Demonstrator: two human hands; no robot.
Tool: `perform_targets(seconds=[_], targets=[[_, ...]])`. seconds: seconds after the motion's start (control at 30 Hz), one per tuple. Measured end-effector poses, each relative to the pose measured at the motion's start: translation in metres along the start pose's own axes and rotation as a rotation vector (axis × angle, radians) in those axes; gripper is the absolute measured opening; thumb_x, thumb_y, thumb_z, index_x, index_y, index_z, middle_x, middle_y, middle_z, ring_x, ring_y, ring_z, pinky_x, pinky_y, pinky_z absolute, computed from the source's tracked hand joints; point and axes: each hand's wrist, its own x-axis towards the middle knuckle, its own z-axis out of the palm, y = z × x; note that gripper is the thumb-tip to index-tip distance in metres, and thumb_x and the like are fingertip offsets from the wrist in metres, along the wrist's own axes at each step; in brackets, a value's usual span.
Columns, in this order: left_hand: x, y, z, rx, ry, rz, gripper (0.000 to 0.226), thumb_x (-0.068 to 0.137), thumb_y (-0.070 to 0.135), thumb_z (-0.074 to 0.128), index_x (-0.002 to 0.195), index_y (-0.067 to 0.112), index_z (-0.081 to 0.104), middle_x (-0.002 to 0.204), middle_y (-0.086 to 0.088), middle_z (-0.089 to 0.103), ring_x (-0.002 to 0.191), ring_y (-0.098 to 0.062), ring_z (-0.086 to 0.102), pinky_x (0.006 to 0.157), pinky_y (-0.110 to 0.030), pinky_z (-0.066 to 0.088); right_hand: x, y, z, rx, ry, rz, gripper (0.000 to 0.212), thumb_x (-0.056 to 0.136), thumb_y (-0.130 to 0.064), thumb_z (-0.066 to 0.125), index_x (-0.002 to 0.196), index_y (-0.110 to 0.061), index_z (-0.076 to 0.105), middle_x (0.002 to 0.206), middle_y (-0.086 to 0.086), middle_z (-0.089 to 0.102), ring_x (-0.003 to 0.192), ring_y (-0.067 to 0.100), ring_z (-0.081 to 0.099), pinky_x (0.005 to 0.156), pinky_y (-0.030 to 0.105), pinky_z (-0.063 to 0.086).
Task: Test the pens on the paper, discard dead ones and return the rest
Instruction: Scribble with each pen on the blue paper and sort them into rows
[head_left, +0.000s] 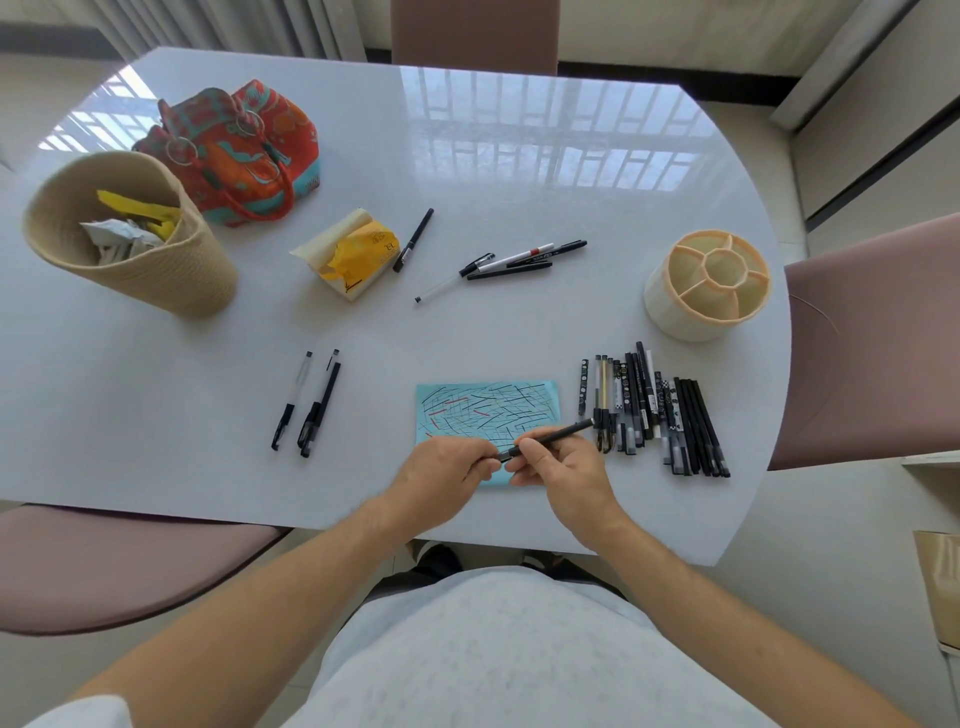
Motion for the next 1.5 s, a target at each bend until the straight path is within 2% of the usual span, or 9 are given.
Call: perform_targets(seconds=[0.23, 0.33, 0.43, 0.6, 0.87, 0.97, 1.07, 1.27, 1.5], targets=[[0.003, 0.008, 0.006, -0.124, 0.000, -0.037, 0.018, 0.099, 0.032, 0.053, 0.097, 0.024, 0.069, 0.080, 0.013, 0.068, 0.072, -0.008, 0.058, 0.070, -0.032, 0.050, 0.018, -0.002, -0.011, -0.168, -0.009, 0.017, 0.016, 0.102, -0.018, 0.062, 0.095, -0.006, 0.069, 0.075, 0.009, 0.074, 0.067, 0.023, 0.069, 0.069, 0.038, 0.063], [0.013, 0.005, 0.000, -0.182, 0.029, -0.082, 0.024, 0.098, 0.037, 0.057, 0.118, 0.030, 0.066, 0.101, 0.016, 0.069, 0.088, -0.002, 0.060, 0.081, -0.026, 0.049, 0.048, -0.021, -0.041, -0.324, 0.128, 0.076, 0.019, 0.102, -0.021, 0.060, 0.089, -0.011, 0.067, 0.082, 0.010, 0.072, 0.067, 0.019, 0.067, 0.062, 0.032, 0.061], [0.017, -0.007, -0.004, -0.139, 0.030, -0.132, 0.037, 0.098, 0.033, 0.058, 0.135, 0.029, 0.055, 0.121, 0.012, 0.064, 0.109, -0.005, 0.057, 0.095, -0.028, 0.047, 0.075, -0.036, -0.077, -0.692, 0.231, 0.140, 0.013, 0.100, -0.023, 0.059, 0.093, -0.014, 0.064, 0.087, 0.008, 0.071, 0.069, 0.017, 0.067, 0.065, 0.038, 0.060], [0.008, -0.031, -0.001, -0.045, 0.048, -0.195, 0.035, 0.097, 0.026, 0.059, 0.132, 0.027, 0.058, 0.132, 0.009, 0.059, 0.126, -0.012, 0.048, 0.103, -0.031, 0.043, 0.096, -0.025, -0.094, -1.027, 0.196, 0.130, 0.019, 0.095, -0.025, 0.066, 0.105, -0.013, 0.056, 0.095, 0.003, 0.063, 0.088, 0.022, 0.060, 0.069, 0.033, 0.047], [-0.009, -0.068, -0.005, 0.020, 0.029, -0.226, 0.036, 0.092, 0.021, 0.064, 0.128, 0.022, 0.061, 0.135, 0.005, 0.054, 0.129, -0.017, 0.043, 0.106, -0.036, 0.042, 0.108, -0.022, -0.087, -1.261, 0.206, 0.026, 0.021, 0.093, -0.037, 0.066, 0.093, -0.020, 0.053, 0.088, -0.001, 0.065, 0.081, 0.023, 0.060, 0.066, 0.035, 0.046], [-0.010, -0.079, -0.007, 0.037, -0.004, -0.243, 0.038, 0.093, 0.022, 0.063, 0.131, 0.021, 0.060, 0.143, 0.000, 0.048, 0.135, -0.020, 0.038, 0.110, -0.042, 0.038, 0.132, -0.039, -0.075, -1.252, 0.181, -0.121, 0.014, 0.095, -0.032, 0.061, 0.100, -0.018, 0.062, 0.098, 0.001, 0.066, 0.089, 0.023, 0.061, 0.074, 0.034, 0.048], [-0.012, -0.086, -0.009, 0.036, -0.038, -0.243, 0.038, 0.093, 0.021, 0.060, 0.132, 0.021, 0.059, 0.146, 0.000, 0.044, 0.137, -0.020, 0.036, 0.111, -0.042, 0.037, 0.174, -0.061, -0.052, -1.237, 0.120, -0.251, 0.024, 0.098, -0.025, 0.058, 0.118, -0.014, 0.066, 0.118, 0.004, 0.066, 0.103, 0.023, 0.063, 0.085, 0.032, 0.047], [-0.011, -0.092, -0.016, 0.067, -0.089, -0.248, 0.040, 0.092, 0.019, 0.056, 0.131, 0.025, 0.058, 0.150, 0.005, 0.039, 0.138, -0.017, 0.033, 0.106, -0.039, 0.042, 0.251, -0.087, 0.003, -1.310, 0.115, -0.329, 0.033, 0.096, -0.009, 0.052, 0.126, -0.013, 0.064, 0.135, 0.008, 0.059, 0.128, 0.029, 0.050, 0.099, 0.040, 0.045], [-0.011, -0.098, -0.022, 0.053, -0.125, -0.220, 0.037, 0.093, 0.021, 0.053, 0.129, 0.025, 0.060, 0.151, 0.002, 0.039, 0.140, -0.019, 0.031, 0.105, -0.041, 0.041, 0.276, -0.080, 0.015, -1.510, 0.099, -0.320, 0.040, 0.088, 0.003, 0.048, 0.125, -0.009, 0.058, 0.125, 0.014, 0.055, 0.119, 0.036, 0.051, 0.084, 0.043, 0.049]])
